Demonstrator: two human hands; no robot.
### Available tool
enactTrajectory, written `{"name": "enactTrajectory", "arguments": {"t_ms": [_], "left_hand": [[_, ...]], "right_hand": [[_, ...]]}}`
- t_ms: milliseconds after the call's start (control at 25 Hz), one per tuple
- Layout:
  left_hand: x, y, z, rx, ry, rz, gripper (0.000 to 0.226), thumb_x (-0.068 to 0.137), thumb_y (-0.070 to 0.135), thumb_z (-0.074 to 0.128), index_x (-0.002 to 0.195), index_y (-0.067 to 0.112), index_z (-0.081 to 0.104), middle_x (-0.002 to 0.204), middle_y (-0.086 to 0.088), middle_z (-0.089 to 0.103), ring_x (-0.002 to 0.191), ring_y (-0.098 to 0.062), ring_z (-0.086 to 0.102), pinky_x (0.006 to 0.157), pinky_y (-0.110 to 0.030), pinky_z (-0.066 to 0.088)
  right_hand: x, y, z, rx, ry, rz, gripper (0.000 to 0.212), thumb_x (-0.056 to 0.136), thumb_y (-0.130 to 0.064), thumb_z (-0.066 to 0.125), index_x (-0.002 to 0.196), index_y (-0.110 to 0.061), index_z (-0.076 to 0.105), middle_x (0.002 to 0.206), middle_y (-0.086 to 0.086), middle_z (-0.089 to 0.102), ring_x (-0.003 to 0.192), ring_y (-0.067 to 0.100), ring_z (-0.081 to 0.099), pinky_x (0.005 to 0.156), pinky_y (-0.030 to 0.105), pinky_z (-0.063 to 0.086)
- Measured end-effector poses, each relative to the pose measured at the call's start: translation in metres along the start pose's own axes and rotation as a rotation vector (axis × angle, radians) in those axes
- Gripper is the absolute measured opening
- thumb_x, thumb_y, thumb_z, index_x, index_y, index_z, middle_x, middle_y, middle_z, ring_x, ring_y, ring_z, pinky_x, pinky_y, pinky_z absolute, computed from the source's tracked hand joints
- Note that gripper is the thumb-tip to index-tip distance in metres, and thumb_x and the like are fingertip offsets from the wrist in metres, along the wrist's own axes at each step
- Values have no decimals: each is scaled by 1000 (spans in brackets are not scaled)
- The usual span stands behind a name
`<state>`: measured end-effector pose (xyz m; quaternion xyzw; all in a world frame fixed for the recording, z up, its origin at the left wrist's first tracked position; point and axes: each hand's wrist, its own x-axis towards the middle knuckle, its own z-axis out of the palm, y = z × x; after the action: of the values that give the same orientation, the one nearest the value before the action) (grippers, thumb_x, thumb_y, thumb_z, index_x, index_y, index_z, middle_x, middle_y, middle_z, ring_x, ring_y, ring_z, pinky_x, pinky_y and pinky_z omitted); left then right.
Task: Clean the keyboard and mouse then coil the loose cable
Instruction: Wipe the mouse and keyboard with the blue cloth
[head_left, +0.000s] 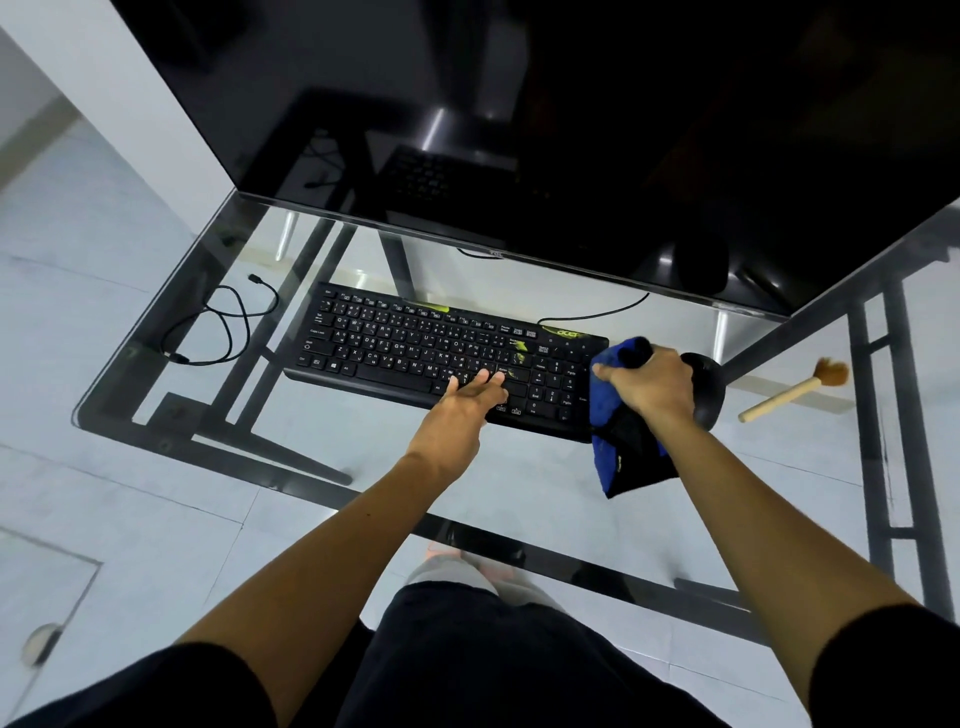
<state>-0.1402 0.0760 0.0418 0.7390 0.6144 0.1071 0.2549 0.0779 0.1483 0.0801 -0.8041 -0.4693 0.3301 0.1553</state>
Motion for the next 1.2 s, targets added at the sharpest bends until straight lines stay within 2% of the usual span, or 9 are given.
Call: {"name": "enactTrajectory", "arguments": {"t_ms": [120,240,360,520,680,880,1000,1120,1200], "left_hand": [[1,-1,-1,-15,-11,-1,63,84,-21,42,136,14,45,155,4,27,145,-9,15,119,-27,1],[-2,1,-2,-33,3,-15,61,85,-20,41,135,13,46,154,4,28,145,-8,16,118,-26,1],[-1,0,1,-33,26,-9,62,83,-22,41,135,13,47,154,4,29,144,-8,18,116,-23,-1],[-1,1,0,-47,28,-17,65,81,-23,40,135,13,46,154,3,28,145,-9,17,115,-22,-3],[-2,1,0,-38,30,-8,67,80,-24,38,136,12,45,155,3,28,145,-9,16,117,-24,-2],[-1,0,1,-46,24,-9,69,79,-25,38,136,13,45,154,3,28,145,-8,16,115,-23,-3],[-1,0,3,-50,37,-15,69,78,-26,38,135,13,47,154,3,29,145,-9,17,117,-24,-1],[-2,0,2,-51,45,-8,66,80,-25,40,134,13,48,154,3,31,144,-8,18,116,-23,-1],[-2,0,0,-54,35,2,64,82,-24,40,134,13,47,154,3,30,144,-8,17,117,-23,0]], "right_hand": [[6,-3,0,35,3,25,49,69,-37,80,103,-6,63,107,14,66,98,32,63,82,35,52],[0,7,-1,63,-19,76,53,64,-37,82,103,-5,64,107,14,67,97,32,63,86,39,54],[-7,20,0,42,-78,98,49,62,-35,83,95,-5,63,100,12,67,89,29,64,82,39,55],[-13,25,-3,16,-145,105,43,63,-34,83,89,-9,59,97,10,65,86,26,61,74,32,51],[-3,9,-3,19,-51,97,50,62,-38,83,96,-7,63,104,13,66,91,29,63,79,34,53],[-1,-10,-3,-58,4,44,52,68,-38,79,106,-6,63,111,15,64,100,32,63,78,33,50],[-15,4,5,-97,11,15,47,71,-39,76,103,-8,62,108,15,65,98,34,63,80,38,52],[-21,13,5,-86,-42,33,48,69,-42,77,99,-8,62,103,13,65,93,33,63,78,37,54],[-13,5,1,-91,-23,26,48,71,-41,77,101,-8,62,106,13,64,96,33,63,78,36,52]]}}
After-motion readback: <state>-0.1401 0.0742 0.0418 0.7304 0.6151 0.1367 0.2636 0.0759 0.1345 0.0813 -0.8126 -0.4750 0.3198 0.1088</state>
